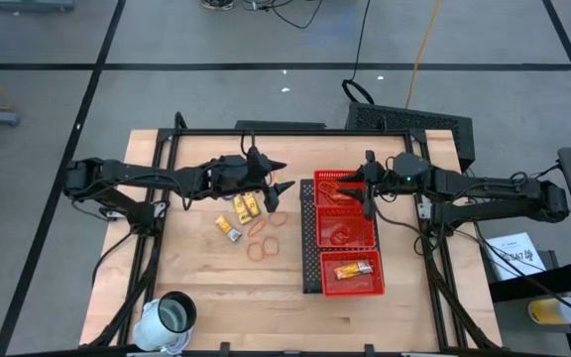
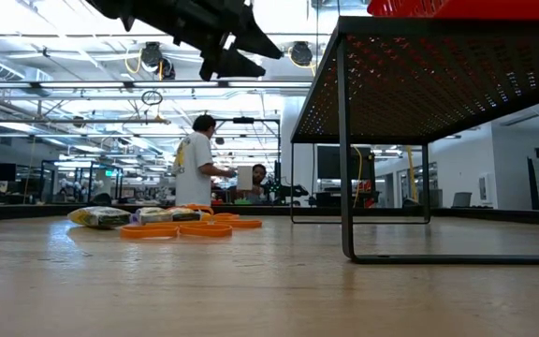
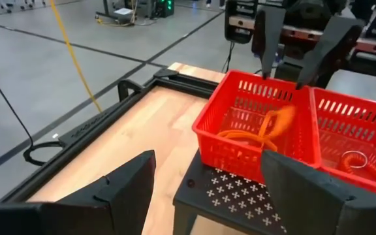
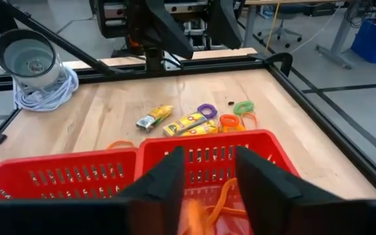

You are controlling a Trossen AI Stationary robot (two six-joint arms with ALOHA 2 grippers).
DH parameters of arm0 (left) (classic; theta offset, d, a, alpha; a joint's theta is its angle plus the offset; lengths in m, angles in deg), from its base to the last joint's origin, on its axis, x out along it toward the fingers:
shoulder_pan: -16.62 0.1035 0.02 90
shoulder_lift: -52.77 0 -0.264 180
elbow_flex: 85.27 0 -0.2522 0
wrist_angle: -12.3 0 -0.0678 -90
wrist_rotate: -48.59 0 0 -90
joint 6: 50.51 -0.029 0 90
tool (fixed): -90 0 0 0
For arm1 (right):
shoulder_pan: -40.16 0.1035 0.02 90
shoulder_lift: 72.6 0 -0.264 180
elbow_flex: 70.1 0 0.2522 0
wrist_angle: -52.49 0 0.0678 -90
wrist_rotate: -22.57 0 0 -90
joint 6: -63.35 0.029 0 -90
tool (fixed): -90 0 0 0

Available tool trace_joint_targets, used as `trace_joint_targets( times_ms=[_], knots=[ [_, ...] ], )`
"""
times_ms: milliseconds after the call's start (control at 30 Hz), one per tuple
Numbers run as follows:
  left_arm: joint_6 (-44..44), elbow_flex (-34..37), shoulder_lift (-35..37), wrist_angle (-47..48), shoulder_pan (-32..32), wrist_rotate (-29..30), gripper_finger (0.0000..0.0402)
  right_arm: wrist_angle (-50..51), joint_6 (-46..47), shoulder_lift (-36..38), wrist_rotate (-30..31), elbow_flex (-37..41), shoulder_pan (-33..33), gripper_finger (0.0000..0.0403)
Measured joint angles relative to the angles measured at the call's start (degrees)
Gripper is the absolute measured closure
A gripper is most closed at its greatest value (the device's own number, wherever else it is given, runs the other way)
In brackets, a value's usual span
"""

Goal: Pick & Place Office Desk Supplies
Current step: Put the green spring keychain into the middle red bin on the shelf

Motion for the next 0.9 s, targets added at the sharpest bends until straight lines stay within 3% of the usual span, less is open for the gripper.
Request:
trace_joint_targets(
  times_ms=[133,300,533,900],
  knots=[
    [-0.39,0.0,0.47,2.19,0.03,0.04,0.0114,0.04,0.72,1.08,-0.02,0.0,0.0,0.0219],
    [0.58,-0.02,4.18,11.29,0.24,1.69,0.0114,1.02,1.69,6.03,-0.02,0.0,0.0,0.0194],
    [7.34,0.0,5.16,24.2,0.17,7.83,0.0115,5.01,1.57,13.17,-0.02,0.0,0.0,0.0194],
    [25.13,1.96,2.27,43.49,1.66,19.48,0.0115,6.49,1.55,13.88,-0.02,1.46,0.0,0.0203]
  ],
)
